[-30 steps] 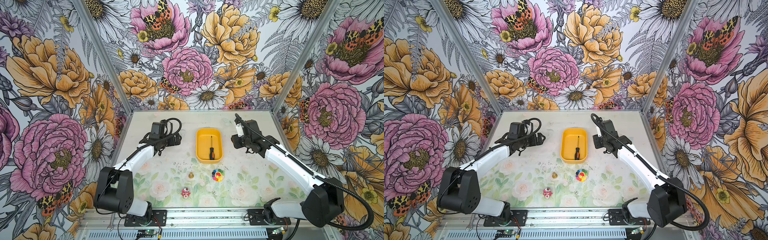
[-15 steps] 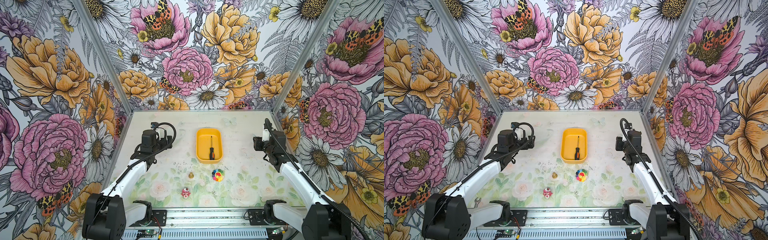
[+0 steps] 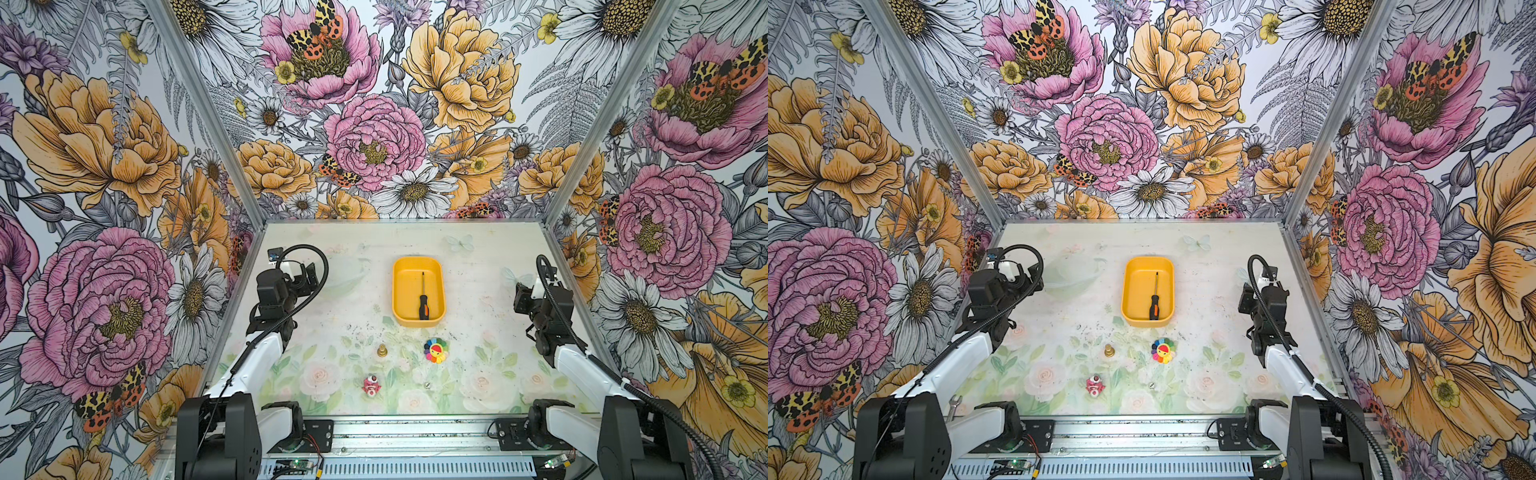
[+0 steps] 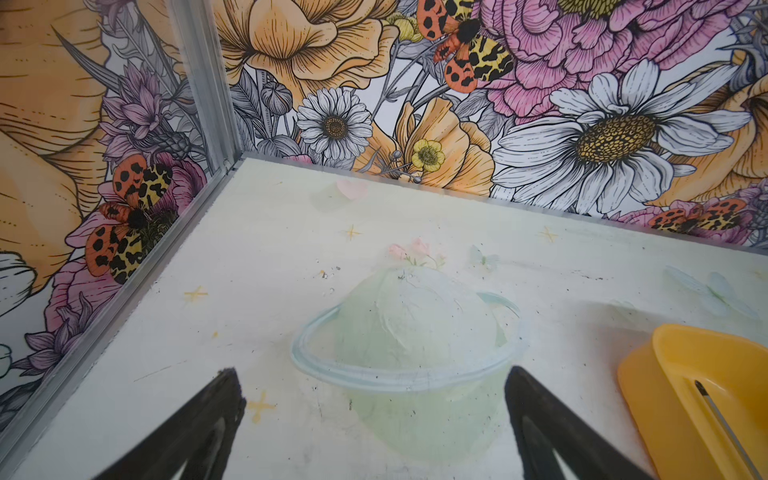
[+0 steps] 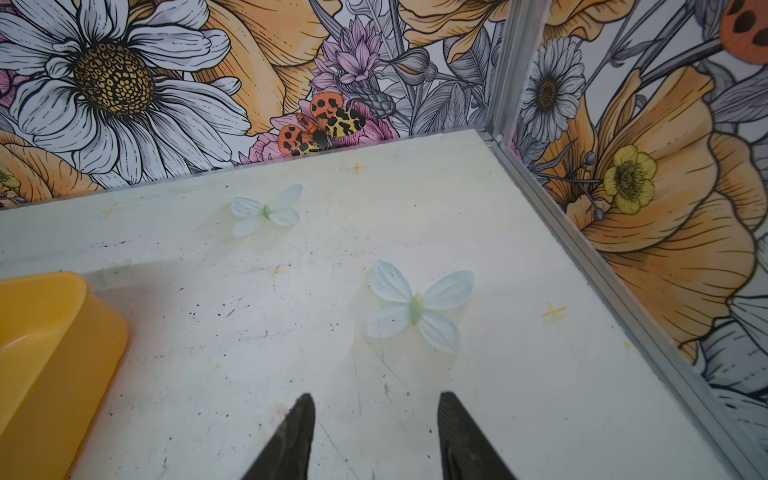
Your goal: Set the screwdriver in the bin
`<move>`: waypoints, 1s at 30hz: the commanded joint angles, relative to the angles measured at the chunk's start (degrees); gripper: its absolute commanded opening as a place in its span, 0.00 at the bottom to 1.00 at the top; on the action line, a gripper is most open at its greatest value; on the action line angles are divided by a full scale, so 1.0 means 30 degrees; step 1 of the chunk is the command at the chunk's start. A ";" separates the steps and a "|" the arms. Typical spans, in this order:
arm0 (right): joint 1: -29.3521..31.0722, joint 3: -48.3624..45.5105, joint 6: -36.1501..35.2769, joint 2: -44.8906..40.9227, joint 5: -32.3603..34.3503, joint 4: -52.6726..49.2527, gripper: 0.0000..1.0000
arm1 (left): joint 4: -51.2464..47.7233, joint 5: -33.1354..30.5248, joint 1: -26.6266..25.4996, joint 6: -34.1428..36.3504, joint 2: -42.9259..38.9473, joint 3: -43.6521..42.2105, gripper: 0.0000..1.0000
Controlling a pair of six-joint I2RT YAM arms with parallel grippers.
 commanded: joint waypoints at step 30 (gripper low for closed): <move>0.1461 0.0118 -0.2270 0.7960 0.1296 0.9976 0.50 | 1.1605 -0.0132 0.0077 0.1121 0.6685 -0.2953 0.99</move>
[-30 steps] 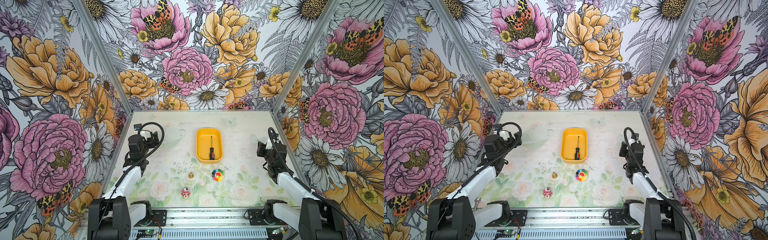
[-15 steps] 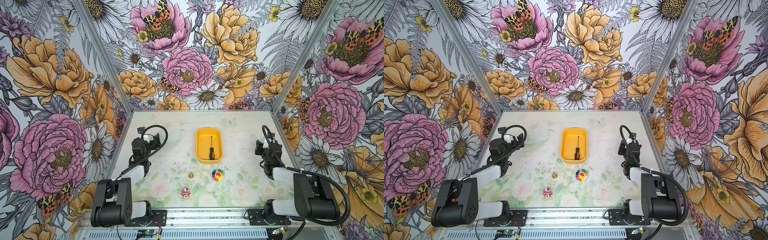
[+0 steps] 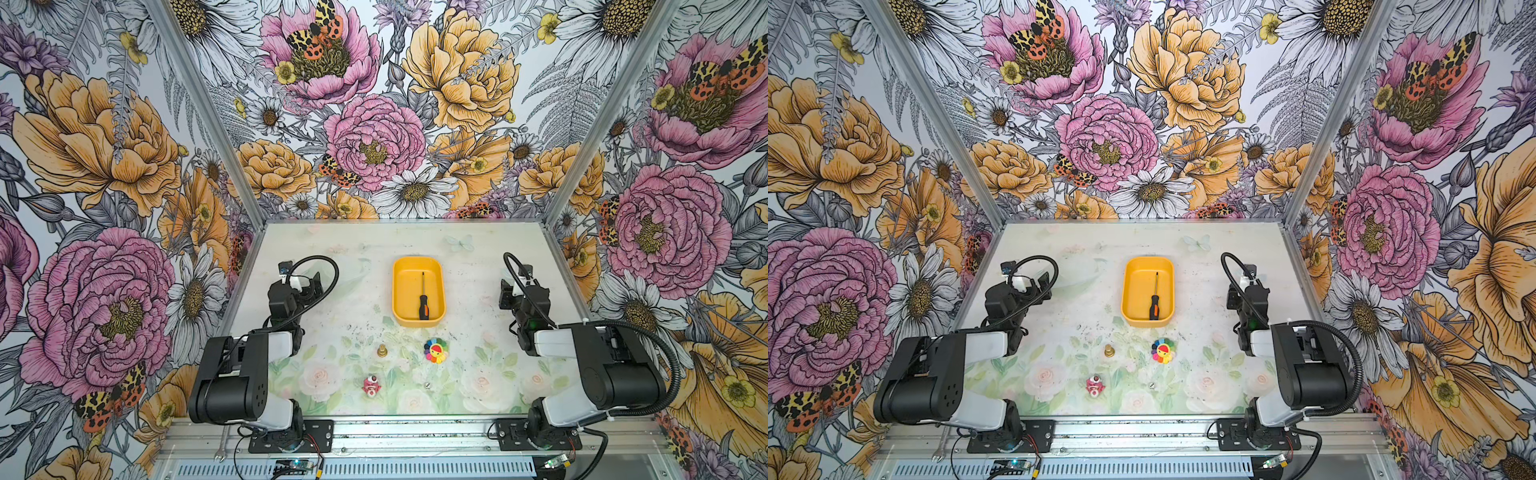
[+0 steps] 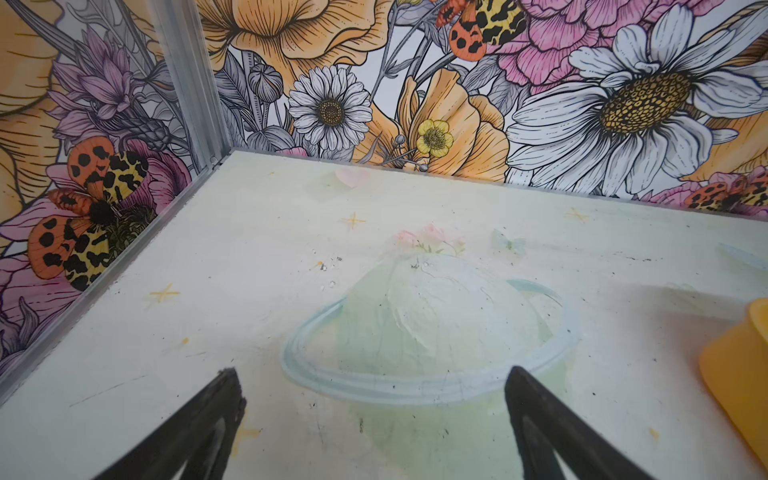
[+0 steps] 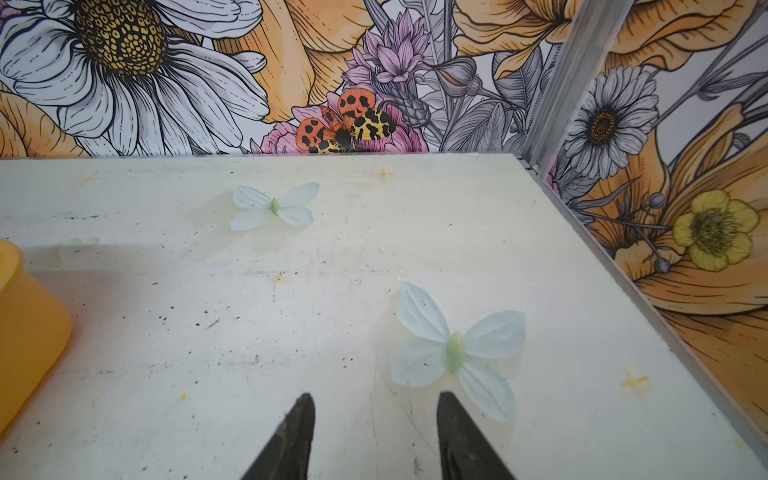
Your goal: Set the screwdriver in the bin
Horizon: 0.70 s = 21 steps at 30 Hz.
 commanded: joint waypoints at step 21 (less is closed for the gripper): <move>-0.0161 0.0351 -0.0303 0.0091 0.0051 0.0782 0.66 | 0.2779 -0.2220 -0.0991 0.0953 0.1296 -0.0417 0.99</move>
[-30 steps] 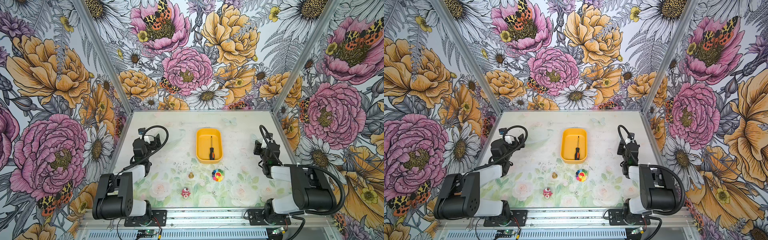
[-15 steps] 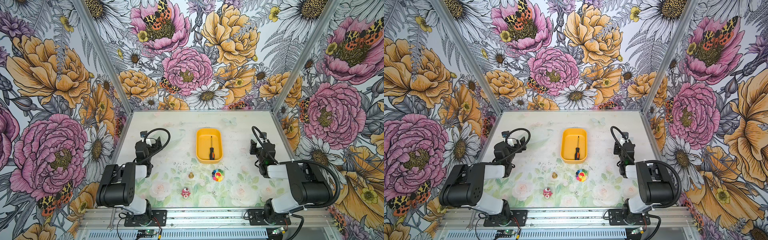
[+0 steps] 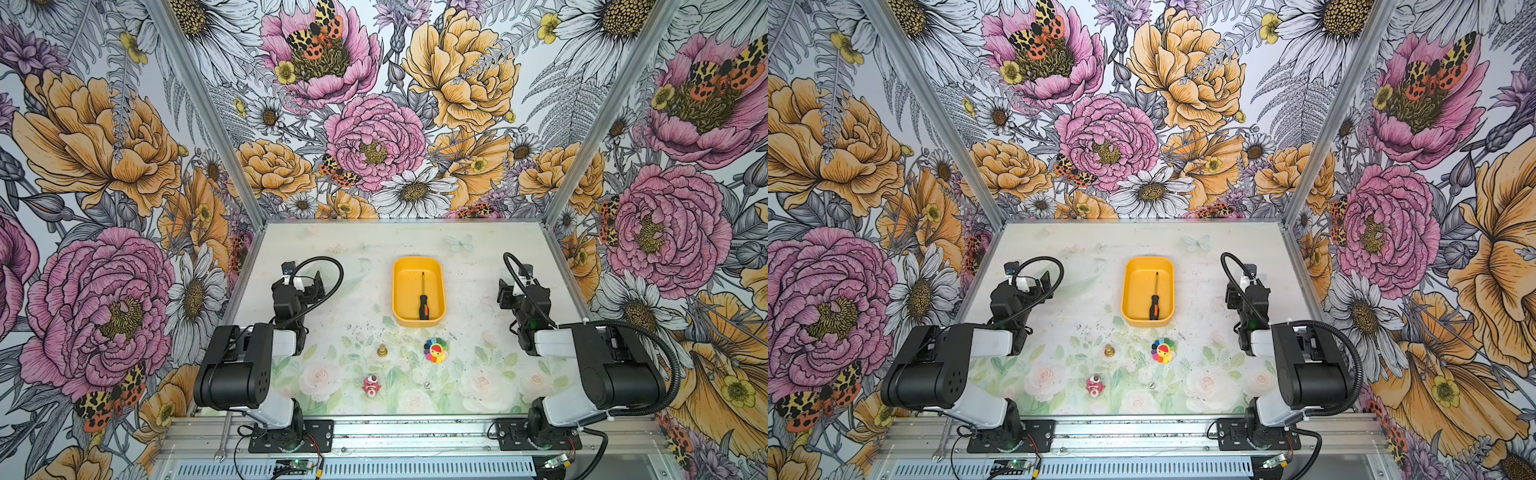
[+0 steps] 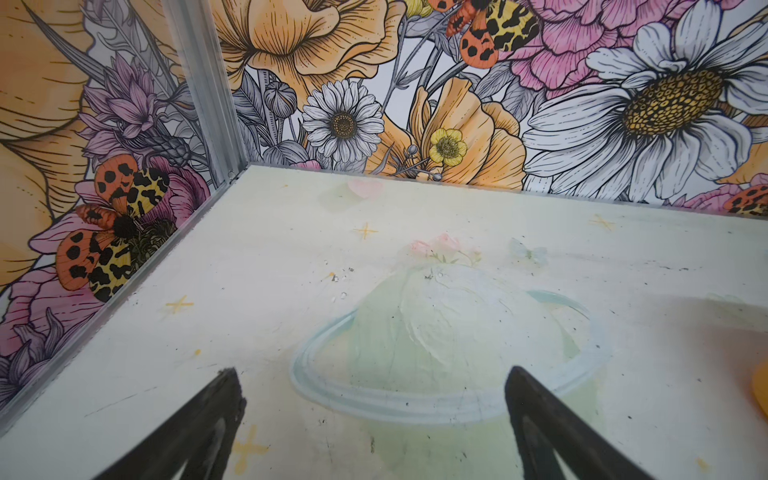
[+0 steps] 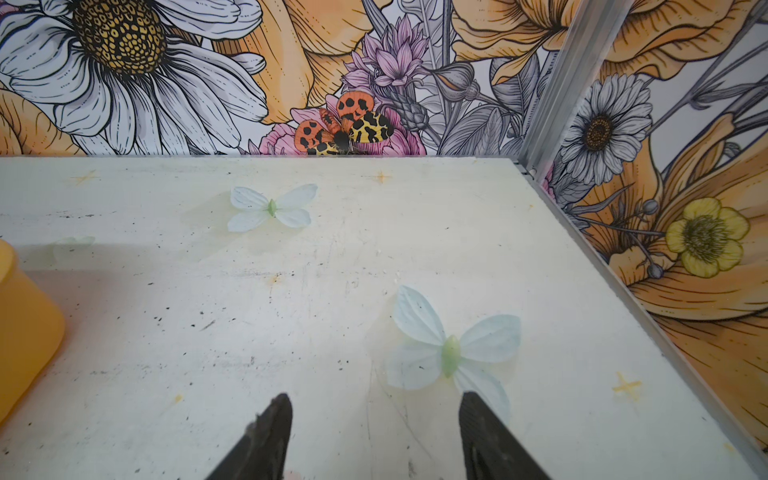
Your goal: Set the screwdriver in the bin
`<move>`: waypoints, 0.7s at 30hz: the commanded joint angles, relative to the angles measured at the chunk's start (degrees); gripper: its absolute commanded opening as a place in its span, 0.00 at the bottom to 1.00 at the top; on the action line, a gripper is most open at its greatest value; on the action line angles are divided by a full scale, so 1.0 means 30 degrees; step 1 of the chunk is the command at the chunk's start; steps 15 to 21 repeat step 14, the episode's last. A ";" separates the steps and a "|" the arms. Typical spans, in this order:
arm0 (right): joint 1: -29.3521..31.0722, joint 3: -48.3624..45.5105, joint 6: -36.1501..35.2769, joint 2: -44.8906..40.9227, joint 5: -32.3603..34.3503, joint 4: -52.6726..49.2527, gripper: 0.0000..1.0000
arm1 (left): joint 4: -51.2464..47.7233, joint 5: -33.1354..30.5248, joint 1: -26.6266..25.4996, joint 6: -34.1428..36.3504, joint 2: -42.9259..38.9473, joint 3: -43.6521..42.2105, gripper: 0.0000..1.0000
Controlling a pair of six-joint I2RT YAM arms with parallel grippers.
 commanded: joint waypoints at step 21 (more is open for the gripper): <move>-0.0127 0.0312 -0.0107 0.0074 0.0105 0.0751 0.99 | 0.0636 -0.0430 -0.0179 0.0354 0.0090 -0.0224 0.99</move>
